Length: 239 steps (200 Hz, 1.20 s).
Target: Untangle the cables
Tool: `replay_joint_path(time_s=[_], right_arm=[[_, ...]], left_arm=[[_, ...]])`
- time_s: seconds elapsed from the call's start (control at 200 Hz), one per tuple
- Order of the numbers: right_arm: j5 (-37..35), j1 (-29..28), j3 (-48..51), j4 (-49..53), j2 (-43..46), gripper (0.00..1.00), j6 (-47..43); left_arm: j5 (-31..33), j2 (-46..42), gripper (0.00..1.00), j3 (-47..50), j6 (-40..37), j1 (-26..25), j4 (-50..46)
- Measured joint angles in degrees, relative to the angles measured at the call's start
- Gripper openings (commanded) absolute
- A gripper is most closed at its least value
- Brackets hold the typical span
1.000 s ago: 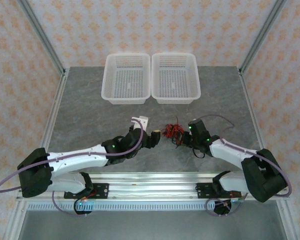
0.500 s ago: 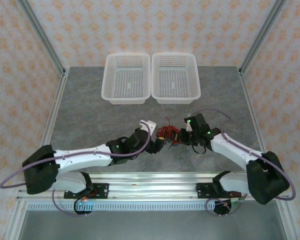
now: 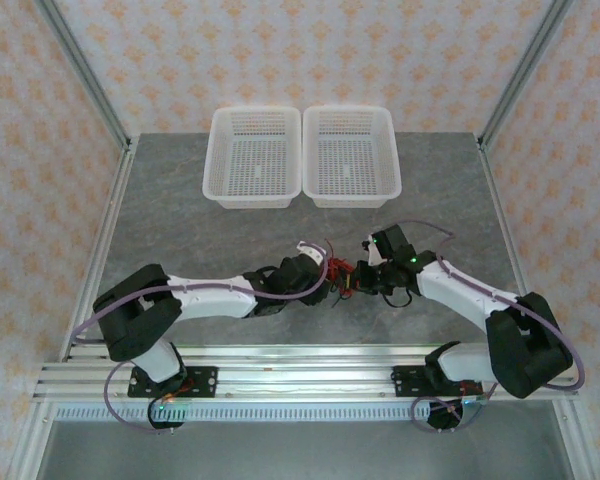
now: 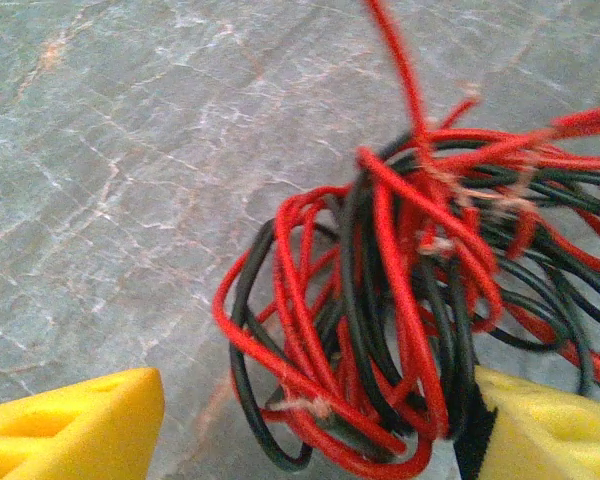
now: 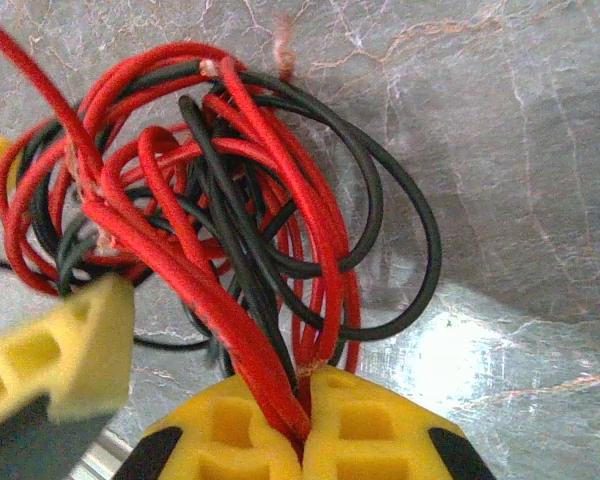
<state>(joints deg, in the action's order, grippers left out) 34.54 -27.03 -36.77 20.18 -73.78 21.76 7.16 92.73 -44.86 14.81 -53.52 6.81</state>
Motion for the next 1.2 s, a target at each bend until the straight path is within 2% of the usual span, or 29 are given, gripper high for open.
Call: replay_joint_path(time_s=[0.365,0.43,0.546,0.736,0.981,1.196], right_arm=[[0.0,0.0,-0.3,0.2,-1.4,0.00,-0.5],[0.0,0.0,-0.7,0.5,-1.8,0.00,-0.9],[-0.1,0.0,-1.2,0.7,-2.2,0.00,-1.0],[-2.2,0.0,-2.1,2.1,-2.4,0.00,-1.8],[-9.2,0.5,-5.2,4.2,-2.4,0.00,-6.1],[-10.3,0.4,-5.7,2.6,-2.3,0.12,-11.3]], left_arm=[[-9.5,4.8,0.46,1.8,-3.0,3.8,8.9],[-11.3,5.7,0.33,2.0,-3.8,4.6,10.4],[-14.5,6.9,0.00,1.9,-4.0,6.2,13.3],[-18.2,5.3,0.00,3.2,-4.2,7.1,14.4],[-23.7,-8.2,0.00,8.9,-0.8,7.1,11.0],[-29.8,-12.0,0.00,13.5,6.8,7.1,12.8]])
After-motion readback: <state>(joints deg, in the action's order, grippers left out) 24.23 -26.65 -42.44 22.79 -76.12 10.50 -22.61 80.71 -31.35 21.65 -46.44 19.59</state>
